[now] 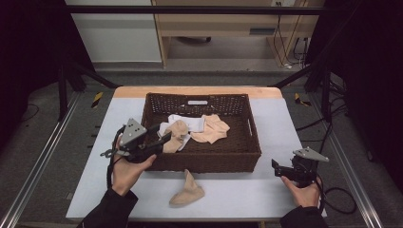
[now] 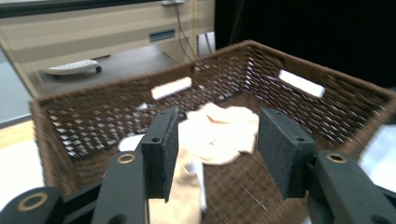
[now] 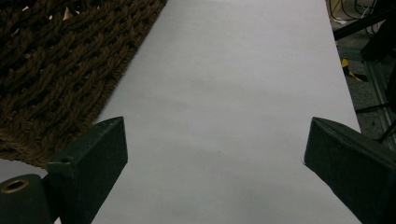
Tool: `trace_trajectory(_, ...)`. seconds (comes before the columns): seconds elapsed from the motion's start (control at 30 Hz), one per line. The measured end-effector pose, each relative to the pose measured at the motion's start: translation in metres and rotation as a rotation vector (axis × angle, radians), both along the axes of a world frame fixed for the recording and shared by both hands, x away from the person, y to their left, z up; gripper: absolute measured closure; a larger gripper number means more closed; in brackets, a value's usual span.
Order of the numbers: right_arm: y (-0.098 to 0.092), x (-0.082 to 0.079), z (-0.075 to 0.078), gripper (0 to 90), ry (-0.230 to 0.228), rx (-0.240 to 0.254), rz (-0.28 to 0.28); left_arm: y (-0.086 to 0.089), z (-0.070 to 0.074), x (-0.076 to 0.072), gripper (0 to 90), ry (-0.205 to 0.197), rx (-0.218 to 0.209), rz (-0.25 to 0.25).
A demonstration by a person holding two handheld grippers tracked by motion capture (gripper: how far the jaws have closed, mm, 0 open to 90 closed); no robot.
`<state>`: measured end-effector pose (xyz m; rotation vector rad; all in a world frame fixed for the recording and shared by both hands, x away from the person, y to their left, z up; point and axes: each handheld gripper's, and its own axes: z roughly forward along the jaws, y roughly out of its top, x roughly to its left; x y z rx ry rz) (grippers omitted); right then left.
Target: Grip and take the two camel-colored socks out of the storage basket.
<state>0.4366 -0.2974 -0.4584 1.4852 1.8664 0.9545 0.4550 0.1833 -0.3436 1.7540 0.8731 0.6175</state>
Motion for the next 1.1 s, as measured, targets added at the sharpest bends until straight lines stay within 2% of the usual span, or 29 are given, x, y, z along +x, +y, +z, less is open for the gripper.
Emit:
trace_trajectory(0.03,0.0,0.0,0.0,6.4,0.0,0.0,0.0,0.0,0.0,0.0,47.8,0.0,0.0,0.0)
trace_trajectory(0.07,0.0,0.0,0.0,6.4,0.002,0.004,0.002,0.0,0.004,0.011,47.7,0.013,-0.011,0.008)
trace_trajectory(0.1,0.0,0.0,0.0,6.4,0.002,0.004,0.002,0.0,0.004,0.011,47.6,0.013,-0.011,0.008)
trace_trajectory(0.17,0.001,0.0,0.001,6.5,0.007,0.002,0.005,-0.001,0.009,0.027,47.3,0.016,-0.003,0.035)
trace_trajectory(0.23,0.001,0.0,0.001,6.8,0.008,0.0,0.011,-0.001,0.011,0.037,46.8,0.025,-0.003,0.056)
trace_trajectory(0.27,0.001,0.001,0.002,6.8,0.01,0.001,0.011,-0.001,0.011,0.045,46.7,0.03,-0.008,0.069)
trace_trajectory(0.3,0.001,0.001,0.002,6.8,0.01,0.001,0.011,-0.001,0.011,0.045,46.7,0.03,-0.008,0.069)
trace_trajectory(0.4,0.001,0.0,0.003,6.8,0.008,0.003,0.012,-0.002,0.008,0.059,46.7,0.047,-0.007,0.095)
trace_trajectory(0.47,0.001,0.001,0.003,6.5,0.007,0.006,0.01,-0.004,0.004,0.072,46.7,0.056,0.013,0.112)
trace_trajectory(0.5,0.001,0.001,0.003,6.5,0.007,0.006,0.01,-0.004,0.004,0.072,46.5,0.056,0.013,0.112)
trace_trajectory(0.6,0.002,0.001,0.003,6.1,0.016,0.002,0.013,-0.004,-0.002,0.085,46.2,0.059,0.016,0.128)
trace_trajectory(0.67,0.002,0.001,0.003,6.1,0.013,-0.002,0.013,-0.002,-0.01,0.097,46.2,0.085,0.031,0.153)
trace_trajectory(0.7,0.002,0.001,0.003,6.1,0.013,-0.002,0.013,-0.002,-0.01,0.097,46.1,0.085,0.031,0.153)
trace_trajectory(0.73,0.002,0.001,0.003,6.0,0.012,-0.003,0.01,-0.002,-0.017,0.104,46.2,0.101,0.06,0.163)
trace_trajectory(0.77,0.002,0.001,0.003,6.0,0.012,-0.003,0.01,-0.002,-0.017,0.104,46.1,0.101,0.06,0.163)
trace_trajectory(0.8,0.002,0.0,0.003,6.1,0.01,-0.007,0.007,-0.003,-0.023,0.11,46.1,0.113,0.077,0.166)
trace_trajectory(0.9,0.002,0.0,0.003,7.5,0.01,-0.006,0.014,-0.004,-0.027,0.115,45.4,0.125,0.074,0.158)
trace_trajectory(1.1,0.003,0.001,0.004,7.6,0.007,0.0,0.022,-0.011,-0.041,0.122,44.0,0.154,0.136,0.153)
